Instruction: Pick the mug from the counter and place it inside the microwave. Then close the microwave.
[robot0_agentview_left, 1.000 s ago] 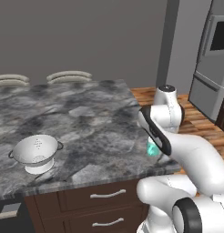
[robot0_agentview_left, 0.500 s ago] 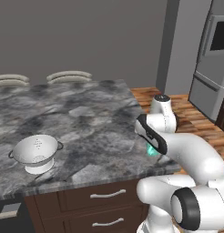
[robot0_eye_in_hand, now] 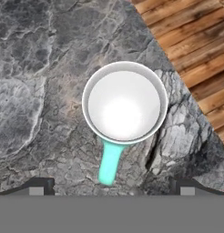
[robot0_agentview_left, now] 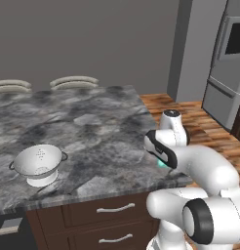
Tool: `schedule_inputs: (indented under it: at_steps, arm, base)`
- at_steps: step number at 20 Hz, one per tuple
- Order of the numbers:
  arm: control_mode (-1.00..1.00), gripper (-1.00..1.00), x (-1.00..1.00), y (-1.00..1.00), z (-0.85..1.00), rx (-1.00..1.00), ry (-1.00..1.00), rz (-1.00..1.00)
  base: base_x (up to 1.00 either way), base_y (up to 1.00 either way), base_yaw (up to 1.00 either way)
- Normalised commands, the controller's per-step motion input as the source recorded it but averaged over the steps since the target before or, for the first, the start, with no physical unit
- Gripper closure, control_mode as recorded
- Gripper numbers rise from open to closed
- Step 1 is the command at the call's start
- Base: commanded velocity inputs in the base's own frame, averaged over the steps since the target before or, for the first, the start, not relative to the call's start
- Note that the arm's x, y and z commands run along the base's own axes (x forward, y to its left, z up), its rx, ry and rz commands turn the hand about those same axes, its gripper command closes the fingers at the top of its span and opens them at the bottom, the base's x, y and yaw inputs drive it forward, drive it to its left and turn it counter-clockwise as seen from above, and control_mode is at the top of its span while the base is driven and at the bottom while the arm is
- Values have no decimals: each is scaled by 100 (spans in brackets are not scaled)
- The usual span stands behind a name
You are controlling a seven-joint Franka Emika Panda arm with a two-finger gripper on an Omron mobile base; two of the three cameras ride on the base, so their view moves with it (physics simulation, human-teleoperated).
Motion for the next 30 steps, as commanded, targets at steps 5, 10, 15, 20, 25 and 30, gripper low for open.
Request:
schedule_inputs:
  at_steps: [5, 10, 15, 20, 25, 30]
  arm:
    - [-100, -100, 0, 0, -18, 0, 0, 0]
    - [-100, -100, 3, 0, -20, 0, 0, 0]
    - [-100, -100, 13, 0, -14, 0, 0, 0]
    - [-100, -100, 9, 0, -7, 0, 0, 0]
    - [-100, -100, 3, 0, -11, 0, 0, 0]
    - [-100, -100, 0, 0, -11, 0, 0, 0]
  base:
    - [0, 0, 0]
    - [0, 0, 0]
    - [0, 0, 0]
    - [0, 0, 0]
    - [0, 0, 0]
    - [0, 0, 0]
